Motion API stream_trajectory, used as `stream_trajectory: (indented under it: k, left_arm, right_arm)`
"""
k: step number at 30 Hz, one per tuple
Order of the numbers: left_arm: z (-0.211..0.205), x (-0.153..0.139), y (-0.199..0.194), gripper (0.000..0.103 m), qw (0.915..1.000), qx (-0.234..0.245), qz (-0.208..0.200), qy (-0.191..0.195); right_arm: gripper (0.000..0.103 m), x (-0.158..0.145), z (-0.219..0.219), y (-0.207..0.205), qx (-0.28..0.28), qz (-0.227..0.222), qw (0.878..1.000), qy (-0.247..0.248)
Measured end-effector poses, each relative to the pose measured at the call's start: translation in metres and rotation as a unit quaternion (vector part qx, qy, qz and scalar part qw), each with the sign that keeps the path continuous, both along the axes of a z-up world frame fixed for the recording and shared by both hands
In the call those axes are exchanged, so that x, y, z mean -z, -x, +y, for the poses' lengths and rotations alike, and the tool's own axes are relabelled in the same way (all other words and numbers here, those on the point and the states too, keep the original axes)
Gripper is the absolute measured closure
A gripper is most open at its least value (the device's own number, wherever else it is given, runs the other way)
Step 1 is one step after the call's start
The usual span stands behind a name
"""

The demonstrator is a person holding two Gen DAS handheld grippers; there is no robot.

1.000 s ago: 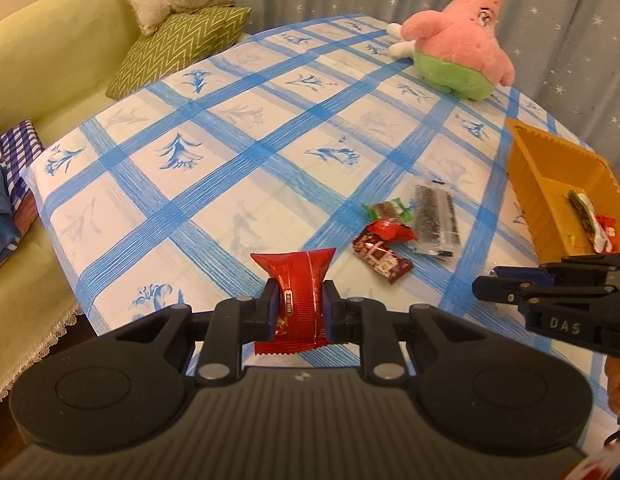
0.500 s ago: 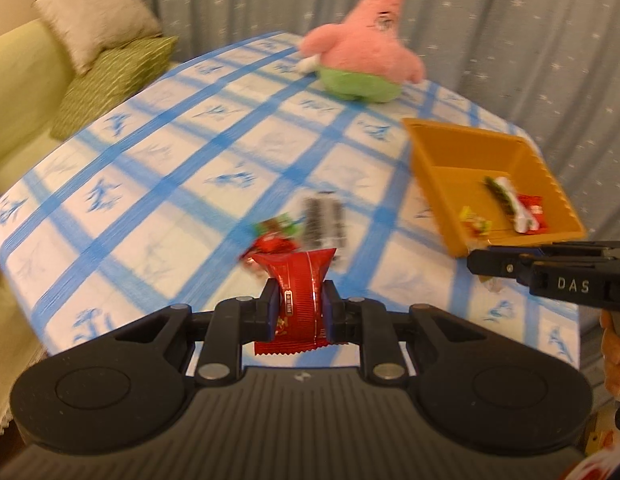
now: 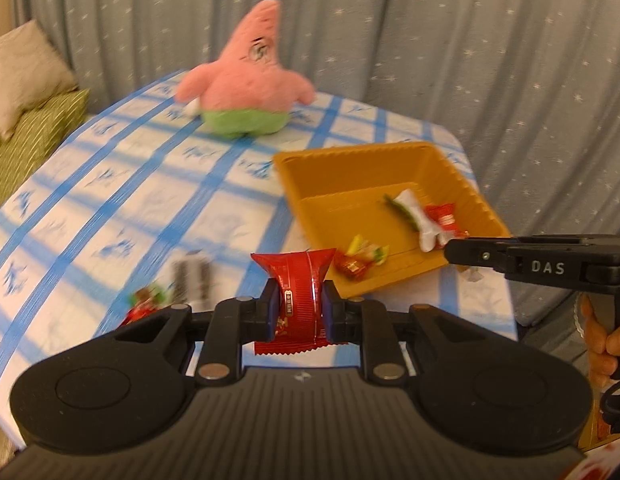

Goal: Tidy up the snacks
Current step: 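Carry the red candy and clear packet over the orange tray with both tools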

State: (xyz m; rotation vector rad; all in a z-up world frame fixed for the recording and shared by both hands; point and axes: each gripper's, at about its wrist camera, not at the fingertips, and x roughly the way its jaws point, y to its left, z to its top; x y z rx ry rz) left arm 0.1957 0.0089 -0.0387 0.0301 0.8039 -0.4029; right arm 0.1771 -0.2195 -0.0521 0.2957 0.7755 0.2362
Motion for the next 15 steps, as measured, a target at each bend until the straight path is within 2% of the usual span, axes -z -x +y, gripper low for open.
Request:
stream_trajectory:
  k: [7, 15]
  left_arm:
    - [-0.043, -0.006, -0.018, 0.084, 0.9995, 0.027, -0.013, 0.001]
    - [-0.082, -0.005, -0.049, 0.084, 0.9986, 0.046, -0.023, -0.012]
  right_arm:
    - [0.082, -0.005, -0.028, -0.013, 0.016, -0.011, 1.0, -0.007]
    - [0.082, 0.0, -0.047, -0.04, 0.02, -0.004, 1.0, -0.004]
